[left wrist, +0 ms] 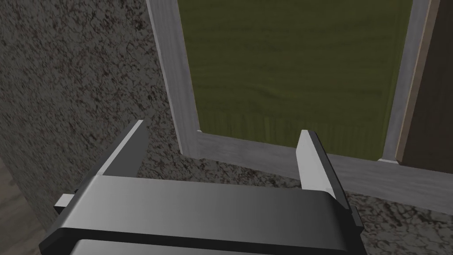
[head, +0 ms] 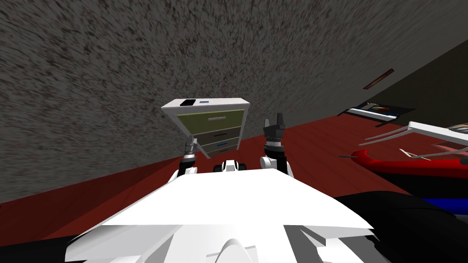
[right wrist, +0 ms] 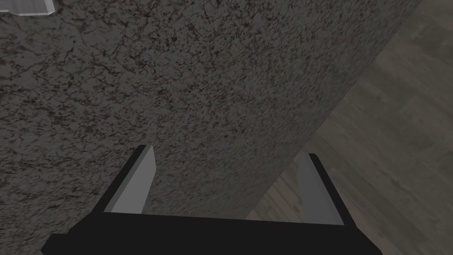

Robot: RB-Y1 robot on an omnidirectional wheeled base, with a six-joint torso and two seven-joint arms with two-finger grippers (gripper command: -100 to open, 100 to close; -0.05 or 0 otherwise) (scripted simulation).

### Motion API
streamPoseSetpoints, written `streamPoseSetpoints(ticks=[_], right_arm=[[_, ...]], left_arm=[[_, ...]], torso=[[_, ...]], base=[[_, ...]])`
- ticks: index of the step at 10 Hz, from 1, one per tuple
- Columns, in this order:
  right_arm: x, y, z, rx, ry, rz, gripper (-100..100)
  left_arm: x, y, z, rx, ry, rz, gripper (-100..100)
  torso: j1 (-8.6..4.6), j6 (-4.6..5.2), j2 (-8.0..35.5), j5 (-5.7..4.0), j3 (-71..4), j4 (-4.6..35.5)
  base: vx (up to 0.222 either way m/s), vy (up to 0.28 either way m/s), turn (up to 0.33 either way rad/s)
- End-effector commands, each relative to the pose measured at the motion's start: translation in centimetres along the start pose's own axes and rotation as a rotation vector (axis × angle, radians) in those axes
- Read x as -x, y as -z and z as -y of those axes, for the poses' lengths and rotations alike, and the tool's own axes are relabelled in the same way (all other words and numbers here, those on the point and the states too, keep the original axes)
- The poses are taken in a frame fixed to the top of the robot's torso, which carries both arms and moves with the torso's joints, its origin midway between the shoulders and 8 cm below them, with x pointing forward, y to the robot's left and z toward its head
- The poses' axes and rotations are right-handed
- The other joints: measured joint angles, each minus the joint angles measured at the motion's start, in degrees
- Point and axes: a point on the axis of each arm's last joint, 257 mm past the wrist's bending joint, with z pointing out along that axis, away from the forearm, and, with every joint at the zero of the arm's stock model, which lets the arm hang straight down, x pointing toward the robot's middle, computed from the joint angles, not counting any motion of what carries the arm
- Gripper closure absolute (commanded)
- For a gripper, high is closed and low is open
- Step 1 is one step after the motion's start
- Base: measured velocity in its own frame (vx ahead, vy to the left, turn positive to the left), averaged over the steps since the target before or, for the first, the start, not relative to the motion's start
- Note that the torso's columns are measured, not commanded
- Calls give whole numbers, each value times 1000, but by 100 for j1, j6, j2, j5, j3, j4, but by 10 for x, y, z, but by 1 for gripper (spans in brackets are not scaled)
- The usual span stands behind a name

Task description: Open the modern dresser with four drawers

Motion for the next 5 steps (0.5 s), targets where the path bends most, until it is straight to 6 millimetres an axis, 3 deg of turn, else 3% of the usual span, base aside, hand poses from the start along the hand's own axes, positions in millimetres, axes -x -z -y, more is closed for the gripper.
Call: streamPoseSetpoints(ticks=[1, 5], right_arm=[[0, 0, 0, 0, 0, 0, 0], [0, 0, 0, 0, 0, 0, 0]], left_arm=[[2, 8, -20, 37, 4, 6, -100], [5, 20, -48, 86, 12, 20, -100]], torso=[[-3, 0, 1, -1, 0, 0], [8, 0, 13, 3, 9, 4]], base=[[85, -60, 11], [68, -43, 15]])
